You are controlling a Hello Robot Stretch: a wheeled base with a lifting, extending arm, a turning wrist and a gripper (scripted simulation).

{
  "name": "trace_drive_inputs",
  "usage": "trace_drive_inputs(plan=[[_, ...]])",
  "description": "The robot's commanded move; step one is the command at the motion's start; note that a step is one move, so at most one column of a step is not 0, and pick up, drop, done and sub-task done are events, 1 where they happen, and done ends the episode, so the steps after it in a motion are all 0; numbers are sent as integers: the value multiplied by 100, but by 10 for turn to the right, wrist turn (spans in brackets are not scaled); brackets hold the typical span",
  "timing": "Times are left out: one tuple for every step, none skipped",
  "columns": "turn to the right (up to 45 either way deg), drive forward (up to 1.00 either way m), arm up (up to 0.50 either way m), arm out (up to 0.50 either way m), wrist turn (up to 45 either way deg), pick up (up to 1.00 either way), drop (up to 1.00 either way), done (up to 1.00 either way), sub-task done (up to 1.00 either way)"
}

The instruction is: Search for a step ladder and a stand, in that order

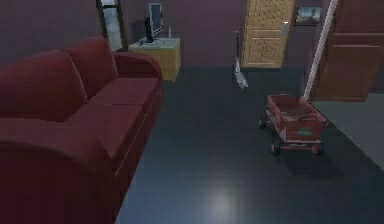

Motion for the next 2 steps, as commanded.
trace_drive_inputs(plan=[[0,50,0,0,0,0,0,0,0],[0,100,0,0,0,0,0,0,0]])
